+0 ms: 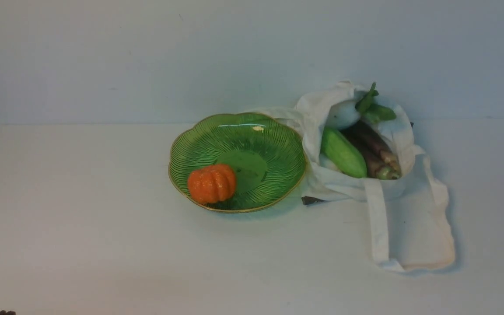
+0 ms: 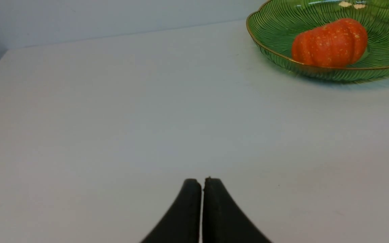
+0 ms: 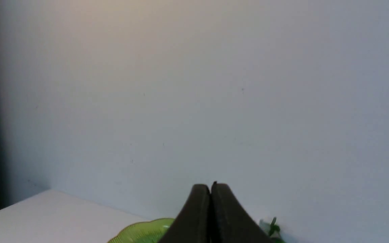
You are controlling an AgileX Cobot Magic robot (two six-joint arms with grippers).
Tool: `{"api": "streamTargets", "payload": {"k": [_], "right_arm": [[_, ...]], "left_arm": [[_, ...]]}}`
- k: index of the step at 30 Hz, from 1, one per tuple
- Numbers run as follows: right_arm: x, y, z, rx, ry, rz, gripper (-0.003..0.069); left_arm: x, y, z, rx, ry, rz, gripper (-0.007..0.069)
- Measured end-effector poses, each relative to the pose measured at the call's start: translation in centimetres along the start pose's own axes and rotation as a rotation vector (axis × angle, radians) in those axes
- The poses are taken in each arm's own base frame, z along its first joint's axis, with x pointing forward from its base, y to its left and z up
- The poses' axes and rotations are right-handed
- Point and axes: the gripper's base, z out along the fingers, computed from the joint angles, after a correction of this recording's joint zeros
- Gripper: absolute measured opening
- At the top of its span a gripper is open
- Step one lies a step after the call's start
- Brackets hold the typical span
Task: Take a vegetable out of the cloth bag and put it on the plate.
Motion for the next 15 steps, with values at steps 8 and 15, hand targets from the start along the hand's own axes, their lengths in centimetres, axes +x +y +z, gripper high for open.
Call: {"api": "streamTargets", "payload": {"k": [8,15], "right_arm": [[8.9,-1.2,3.0,0.079,0.009,0.1,-0.0015],[11.3,-1.4,3.4,0.095,0.054,0.115,-0.0015]], "left_arm": [[0.0,0.0,0.0,0.0,0.0,0.0,-0.0005],[0.0,0.0,0.0,0.0,0.0,0.0,-0.0005]]}}
